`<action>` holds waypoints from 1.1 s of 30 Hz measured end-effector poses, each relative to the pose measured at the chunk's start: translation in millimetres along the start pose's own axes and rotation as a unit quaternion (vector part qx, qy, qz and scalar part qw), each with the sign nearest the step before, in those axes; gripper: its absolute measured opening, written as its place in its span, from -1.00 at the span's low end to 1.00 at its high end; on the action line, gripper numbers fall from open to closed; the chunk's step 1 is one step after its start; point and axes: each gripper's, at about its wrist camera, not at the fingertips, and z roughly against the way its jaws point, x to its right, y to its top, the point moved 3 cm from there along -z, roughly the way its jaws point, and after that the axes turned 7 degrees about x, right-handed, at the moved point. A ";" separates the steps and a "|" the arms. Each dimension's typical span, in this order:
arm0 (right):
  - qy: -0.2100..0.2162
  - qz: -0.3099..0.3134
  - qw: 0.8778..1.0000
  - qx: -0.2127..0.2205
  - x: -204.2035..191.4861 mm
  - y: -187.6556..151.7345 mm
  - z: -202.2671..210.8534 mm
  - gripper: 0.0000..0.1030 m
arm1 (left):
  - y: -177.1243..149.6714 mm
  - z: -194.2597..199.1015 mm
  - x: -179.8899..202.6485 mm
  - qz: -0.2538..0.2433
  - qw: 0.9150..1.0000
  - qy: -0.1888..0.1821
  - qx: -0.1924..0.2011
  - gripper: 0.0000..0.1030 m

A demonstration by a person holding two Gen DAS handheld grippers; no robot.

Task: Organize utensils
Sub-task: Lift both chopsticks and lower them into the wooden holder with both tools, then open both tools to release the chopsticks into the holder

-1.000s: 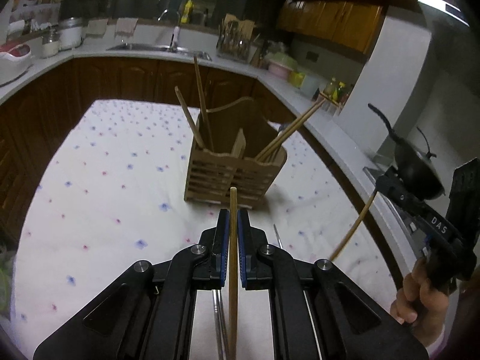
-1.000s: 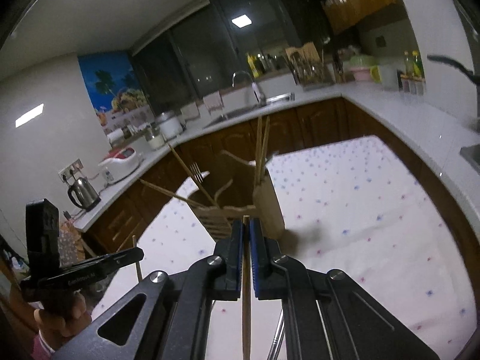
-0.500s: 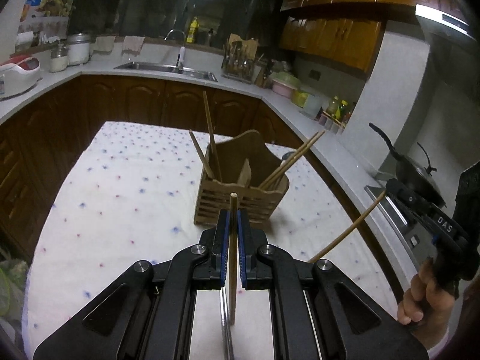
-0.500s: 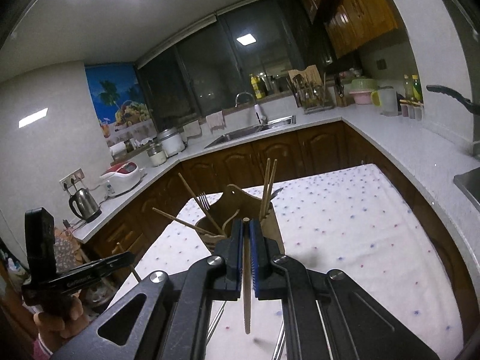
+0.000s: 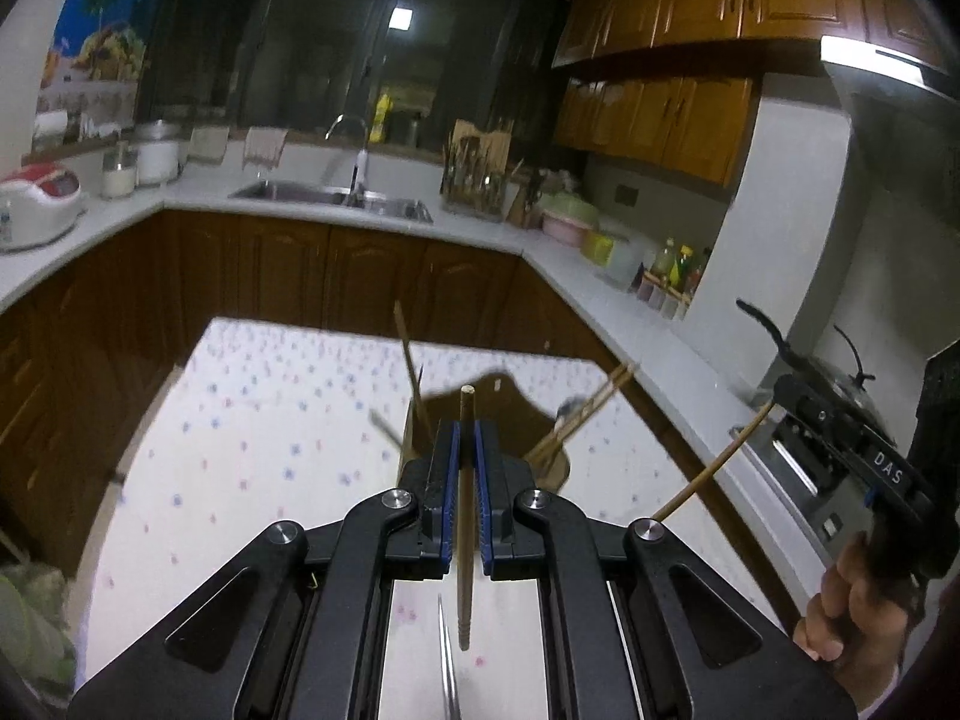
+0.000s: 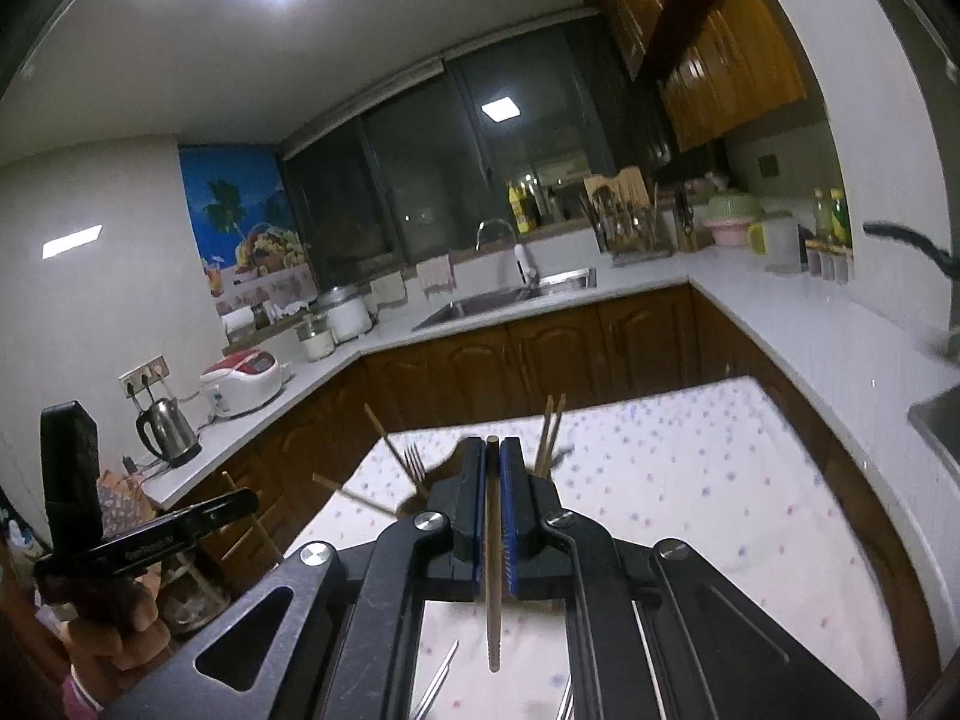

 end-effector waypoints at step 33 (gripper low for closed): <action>-0.042 -0.018 0.999 -0.019 32.6 -12.1 -105.0 -0.90 | -3.7 -129.1 -31.1 0.031 0.997 0.070 -0.013 -0.90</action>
